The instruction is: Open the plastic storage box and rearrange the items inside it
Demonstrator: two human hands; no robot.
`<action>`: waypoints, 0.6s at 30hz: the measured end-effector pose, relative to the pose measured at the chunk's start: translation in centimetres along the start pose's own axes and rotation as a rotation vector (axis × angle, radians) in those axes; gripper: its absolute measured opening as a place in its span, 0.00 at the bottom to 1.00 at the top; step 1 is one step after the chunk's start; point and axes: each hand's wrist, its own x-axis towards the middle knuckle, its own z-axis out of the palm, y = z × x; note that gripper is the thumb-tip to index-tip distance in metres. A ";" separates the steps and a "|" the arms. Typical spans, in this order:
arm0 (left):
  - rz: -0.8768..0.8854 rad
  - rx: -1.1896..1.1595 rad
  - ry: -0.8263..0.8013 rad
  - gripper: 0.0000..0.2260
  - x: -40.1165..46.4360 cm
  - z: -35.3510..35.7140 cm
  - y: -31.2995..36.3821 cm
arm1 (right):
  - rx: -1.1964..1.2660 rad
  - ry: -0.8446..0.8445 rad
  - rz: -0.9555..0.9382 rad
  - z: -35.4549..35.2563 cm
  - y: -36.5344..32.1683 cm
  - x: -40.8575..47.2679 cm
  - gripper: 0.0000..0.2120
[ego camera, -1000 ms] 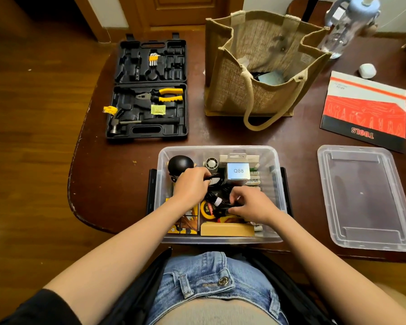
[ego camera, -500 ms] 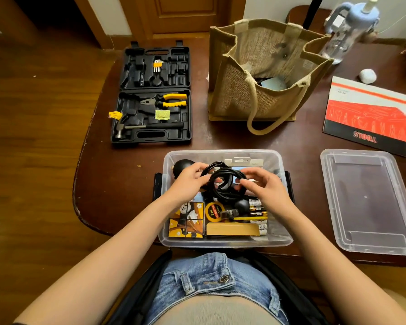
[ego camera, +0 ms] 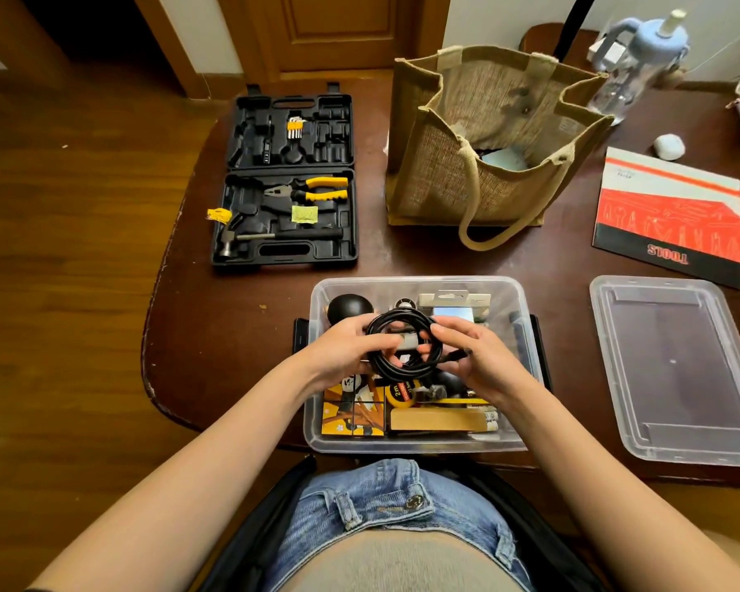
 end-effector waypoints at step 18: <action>0.118 0.166 0.332 0.07 -0.9 -2.0 0.5 | -1.648 -0.110 -0.316 -1.6 3.7 1.1 0.13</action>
